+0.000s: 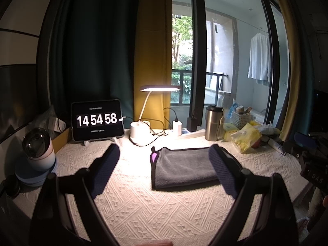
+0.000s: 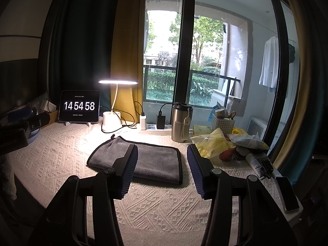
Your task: Fold towel
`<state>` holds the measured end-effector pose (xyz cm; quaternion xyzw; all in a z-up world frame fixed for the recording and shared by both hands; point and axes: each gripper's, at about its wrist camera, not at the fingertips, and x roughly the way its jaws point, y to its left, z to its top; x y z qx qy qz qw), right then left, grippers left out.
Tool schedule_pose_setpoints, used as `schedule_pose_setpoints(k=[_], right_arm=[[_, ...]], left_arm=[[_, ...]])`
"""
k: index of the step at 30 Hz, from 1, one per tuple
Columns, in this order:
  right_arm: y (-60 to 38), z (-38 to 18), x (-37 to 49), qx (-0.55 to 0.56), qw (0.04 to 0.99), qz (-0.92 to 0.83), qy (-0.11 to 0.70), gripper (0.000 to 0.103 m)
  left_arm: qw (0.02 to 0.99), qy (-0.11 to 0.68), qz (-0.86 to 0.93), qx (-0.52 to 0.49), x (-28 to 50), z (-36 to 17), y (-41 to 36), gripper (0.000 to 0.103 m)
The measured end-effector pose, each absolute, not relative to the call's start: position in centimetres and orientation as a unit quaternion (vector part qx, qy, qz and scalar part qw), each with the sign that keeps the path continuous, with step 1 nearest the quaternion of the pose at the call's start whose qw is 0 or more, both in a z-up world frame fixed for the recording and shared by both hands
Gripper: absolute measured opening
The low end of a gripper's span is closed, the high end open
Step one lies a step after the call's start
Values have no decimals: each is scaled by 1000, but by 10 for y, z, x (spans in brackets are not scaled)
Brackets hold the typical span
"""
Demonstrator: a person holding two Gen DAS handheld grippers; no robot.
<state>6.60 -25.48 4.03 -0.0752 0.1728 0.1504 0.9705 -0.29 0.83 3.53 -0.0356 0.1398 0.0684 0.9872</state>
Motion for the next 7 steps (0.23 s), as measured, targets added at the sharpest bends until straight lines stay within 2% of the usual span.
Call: schedule_pose_setpoints(k=[7], right_arm=[[-256, 40, 66, -74, 971, 149, 173, 53]], left_arm=[[989, 129, 69, -35, -5, 35, 8, 90]])
